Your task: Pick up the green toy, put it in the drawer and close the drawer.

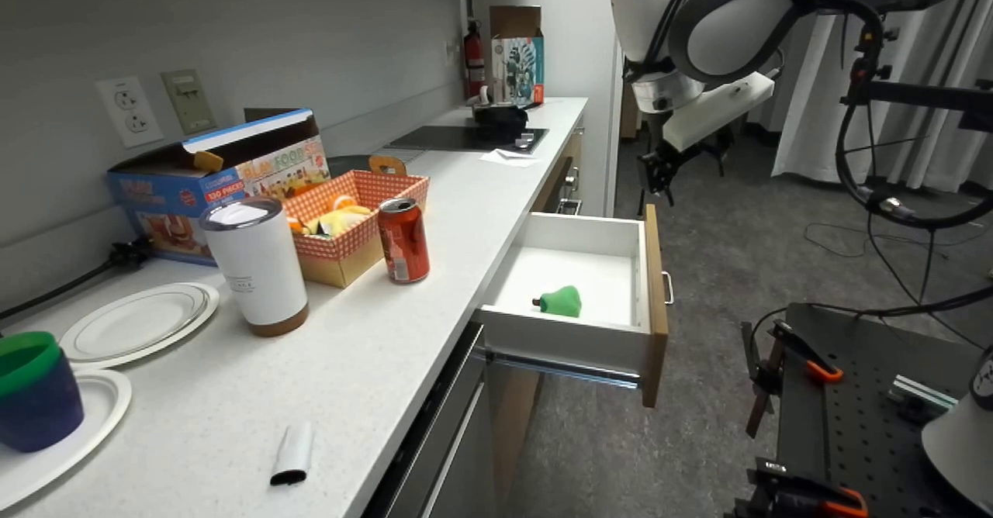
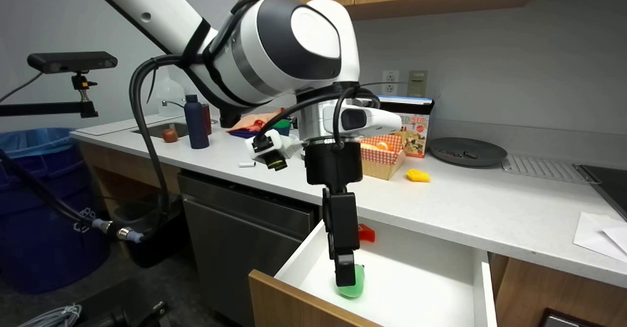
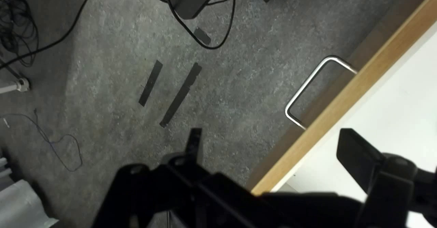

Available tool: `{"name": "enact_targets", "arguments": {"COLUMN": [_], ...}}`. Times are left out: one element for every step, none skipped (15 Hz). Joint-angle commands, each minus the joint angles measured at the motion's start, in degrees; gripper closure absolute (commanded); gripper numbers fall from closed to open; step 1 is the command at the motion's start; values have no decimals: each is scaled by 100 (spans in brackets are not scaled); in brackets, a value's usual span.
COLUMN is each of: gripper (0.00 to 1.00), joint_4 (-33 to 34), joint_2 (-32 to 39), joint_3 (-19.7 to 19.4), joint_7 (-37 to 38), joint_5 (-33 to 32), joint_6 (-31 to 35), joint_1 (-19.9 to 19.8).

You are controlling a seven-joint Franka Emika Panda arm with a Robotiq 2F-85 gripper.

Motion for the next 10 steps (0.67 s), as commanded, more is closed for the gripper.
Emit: {"name": "enact_targets", "arguments": {"gripper": [0, 0, 0, 0, 0, 0, 0, 0, 0, 0], "joint_4": [286, -144, -239, -379, -476, -564, -664, -857, -911, -985], "joint_2": [88, 366, 473, 617, 818, 1045, 1129, 1040, 1159, 1236], "joint_3": [-10, -223, -287, -380, -471, -587, -656, -689, -765, -830], "joint_7": [-238, -34, 9, 50, 97, 92, 116, 213, 262, 328], "joint_5": [486, 227, 230, 225, 186, 226, 276, 286, 262, 224], "joint_6": [-642, 271, 510, 882, 1223, 1570, 1792, 1958, 2215, 2536], "joint_1": [-47, -247, -288, -353, -423, -496, -519, -488, -492, -482]}}
